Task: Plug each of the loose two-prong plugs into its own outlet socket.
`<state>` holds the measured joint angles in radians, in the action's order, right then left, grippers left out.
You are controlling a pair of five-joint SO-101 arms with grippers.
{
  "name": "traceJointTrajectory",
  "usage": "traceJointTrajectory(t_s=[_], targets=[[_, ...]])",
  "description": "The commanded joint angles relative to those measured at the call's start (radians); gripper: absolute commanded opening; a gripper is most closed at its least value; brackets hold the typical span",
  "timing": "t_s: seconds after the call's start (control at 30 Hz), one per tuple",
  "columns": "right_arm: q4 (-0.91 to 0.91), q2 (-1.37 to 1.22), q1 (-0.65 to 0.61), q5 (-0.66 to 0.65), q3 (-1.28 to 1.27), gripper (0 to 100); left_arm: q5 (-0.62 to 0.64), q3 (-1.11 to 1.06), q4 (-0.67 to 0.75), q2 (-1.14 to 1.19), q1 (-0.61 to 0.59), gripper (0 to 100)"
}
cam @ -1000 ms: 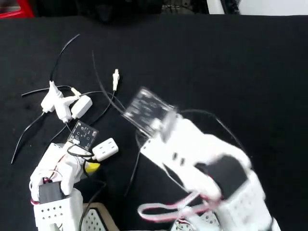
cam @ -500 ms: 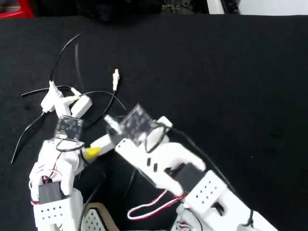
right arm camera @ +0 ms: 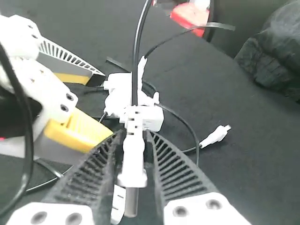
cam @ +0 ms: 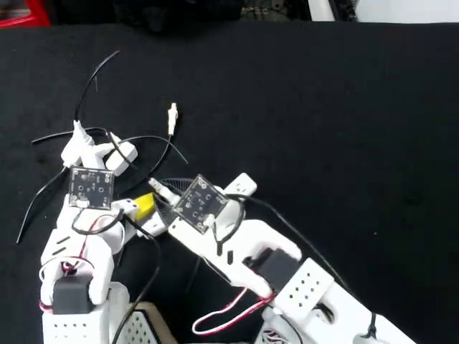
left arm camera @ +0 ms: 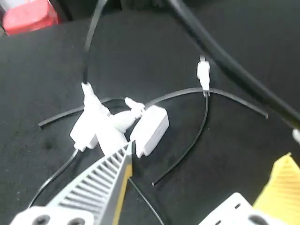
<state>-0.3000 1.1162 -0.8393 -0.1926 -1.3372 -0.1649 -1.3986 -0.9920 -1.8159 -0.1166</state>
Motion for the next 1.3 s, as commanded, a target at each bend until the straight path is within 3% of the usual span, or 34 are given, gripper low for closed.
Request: traceJointTrajectory(t_s=[0.0,0.23,0.37,0.5,0.67,0.83,0.97,1.27], targets=[[0.006,-0.007,-0.009,-0.009,-0.002,1.1,0.040,0.105,0.015,-0.008,0.059,44],[-0.002,-0.005,-0.005,-0.009,-0.004,1.1,0.038,0.128,0.048,-0.009,0.133,44],[-0.089,0.001,0.043,-0.009,0.054,1.1,-0.035,0.101,0.097,-0.008,0.038,42],[-0.181,0.001,0.058,-0.009,0.113,1.1,-0.097,0.028,0.149,-0.008,-0.024,30],[-0.198,-0.002,0.020,-0.009,0.114,1.1,-0.046,-0.025,0.212,-0.008,-0.024,18],[-0.198,-0.001,0.017,-0.009,0.114,1.1,0.011,-0.025,0.235,-0.008,-0.021,22],[-0.190,-0.001,0.017,-0.009,0.114,1.1,0.084,-0.022,0.230,-0.008,0.038,23],[-0.190,-0.007,0.017,-0.009,0.111,1.1,0.094,0.050,0.192,-0.008,0.231,22]])
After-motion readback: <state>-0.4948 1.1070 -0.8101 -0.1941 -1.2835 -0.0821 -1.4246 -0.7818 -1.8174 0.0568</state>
